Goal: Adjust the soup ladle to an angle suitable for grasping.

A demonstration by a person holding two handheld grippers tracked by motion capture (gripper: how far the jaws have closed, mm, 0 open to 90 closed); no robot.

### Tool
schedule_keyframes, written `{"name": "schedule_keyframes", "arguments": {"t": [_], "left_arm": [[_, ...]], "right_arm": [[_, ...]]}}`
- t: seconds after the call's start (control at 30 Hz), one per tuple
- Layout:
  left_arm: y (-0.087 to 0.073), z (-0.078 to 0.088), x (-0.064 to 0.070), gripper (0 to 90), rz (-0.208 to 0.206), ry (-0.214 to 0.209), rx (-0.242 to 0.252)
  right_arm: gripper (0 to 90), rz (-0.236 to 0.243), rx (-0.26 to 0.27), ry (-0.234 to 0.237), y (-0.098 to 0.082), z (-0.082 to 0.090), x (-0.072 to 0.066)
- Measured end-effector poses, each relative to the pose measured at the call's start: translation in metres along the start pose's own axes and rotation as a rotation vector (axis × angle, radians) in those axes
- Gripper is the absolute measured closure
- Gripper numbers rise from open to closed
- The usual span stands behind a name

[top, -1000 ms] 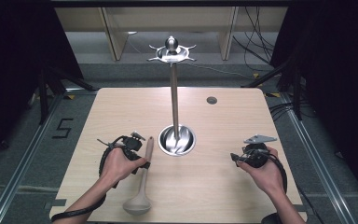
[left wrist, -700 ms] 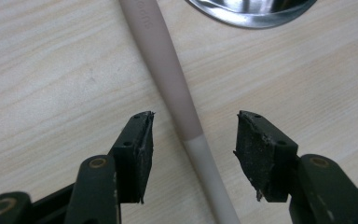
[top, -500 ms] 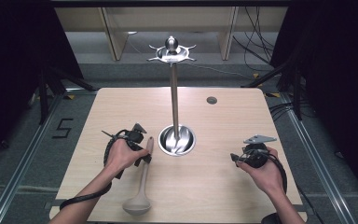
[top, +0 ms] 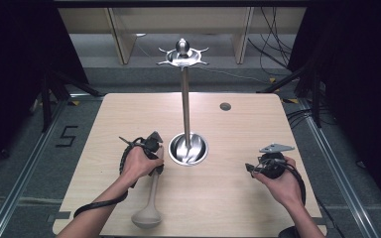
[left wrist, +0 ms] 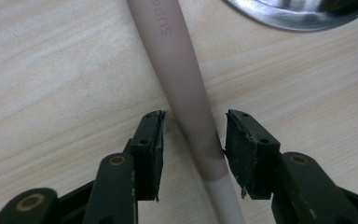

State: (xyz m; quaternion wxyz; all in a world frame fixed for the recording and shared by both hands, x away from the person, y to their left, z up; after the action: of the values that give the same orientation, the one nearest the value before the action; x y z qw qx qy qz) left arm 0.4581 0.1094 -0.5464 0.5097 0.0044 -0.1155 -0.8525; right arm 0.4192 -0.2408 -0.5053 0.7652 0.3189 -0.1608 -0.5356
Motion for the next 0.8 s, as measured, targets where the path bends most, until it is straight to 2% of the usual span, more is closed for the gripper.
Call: {"name": "schedule_keyframes", "arguments": {"t": [0.03, 0.07, 0.1, 0.13, 0.27, 0.3, 0.37, 0.43, 0.5, 0.53, 0.57, 0.63, 0.7, 0.77, 0.8], "left_arm": [[-0.001, 0.0, -0.001, 56.6, -0.016, 0.005, -0.025], [-0.001, 0.0, -0.001, 57.2, -0.016, 0.005, -0.025], [0.001, -0.002, 0.0, 57.3, -0.002, 0.01, 0.006], [0.0, 0.0, 0.0, 57.5, -0.014, 0.012, -0.027], [0.001, 0.0, 0.003, 62.1, -0.017, 0.028, -0.038], [0.001, -0.002, 0.005, 62.1, -0.004, 0.039, -0.024], [0.0, -0.001, 0.006, 64.2, -0.03, 0.056, -0.034], [0.0, -0.001, 0.006, 64.4, -0.029, 0.055, -0.034], [0.0, -0.001, 0.005, 65.1, -0.021, 0.04, -0.02], [-0.001, -0.001, 0.005, 66.2, -0.016, 0.018, -0.016], [-0.002, 0.0, 0.005, 67.1, -0.007, -0.015, -0.018], [-0.003, 0.0, 0.006, 69.1, 0.004, -0.029, -0.001], [-0.006, 0.001, 0.008, 71.6, 0.002, -0.053, 0.007], [-0.007, 0.004, 0.009, 73.0, 0.003, -0.061, 0.031], [-0.009, 0.007, 0.008, 73.3, -0.018, -0.065, 0.031]], "right_arm": [[43.9, -0.015, -0.004, 0.001, 0.0, 0.001, -0.001], [43.9, -0.013, -0.003, 0.0, 0.0, 0.001, 0.0], [43.9, -0.009, -0.005, -0.001, 0.0, 0.001, 0.0], [43.9, -0.009, -0.004, -0.001, 0.0, 0.001, 0.0], [43.9, -0.012, -0.004, -0.001, 0.0, 0.0, 0.0], [43.9, -0.012, -0.004, -0.001, 0.0, 0.0, 0.0], [43.9, 0.005, 0.0, 0.008, 0.0, -0.001, -0.001], [43.9, 0.011, 0.003, 0.001, 0.0, 0.0, 0.0], [43.9, 0.003, 0.0, 0.002, 0.0, 0.0, 0.0], [43.9, 0.009, 0.003, 0.001, 0.0, 0.0, 0.0], [43.9, -0.012, -0.004, 0.004, 0.0, 0.001, -0.001], [44.0, -0.011, -0.005, 0.006, 0.0, 0.001, 0.0], [44.0, -0.013, -0.001, 0.003, 0.0, 0.0, 0.001], [44.0, -0.013, -0.004, 0.003, 0.0, 0.0, 0.0], [44.0, -0.013, -0.005, 0.003, 0.0, 0.0, 0.0]]}}
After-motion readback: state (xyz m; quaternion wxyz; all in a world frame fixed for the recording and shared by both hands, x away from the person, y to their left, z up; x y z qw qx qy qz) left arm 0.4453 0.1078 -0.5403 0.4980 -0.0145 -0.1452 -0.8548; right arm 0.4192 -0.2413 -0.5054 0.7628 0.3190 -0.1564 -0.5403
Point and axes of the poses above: each handheld gripper's, and its own axes: z roughly backward along the jaws, y roughly out of its top, x roughly to its right, the point moved 7 cm from there along -z, roughly forward along the jaws, and after that the axes turned 7 degrees about -z, right-handed, at the moved point
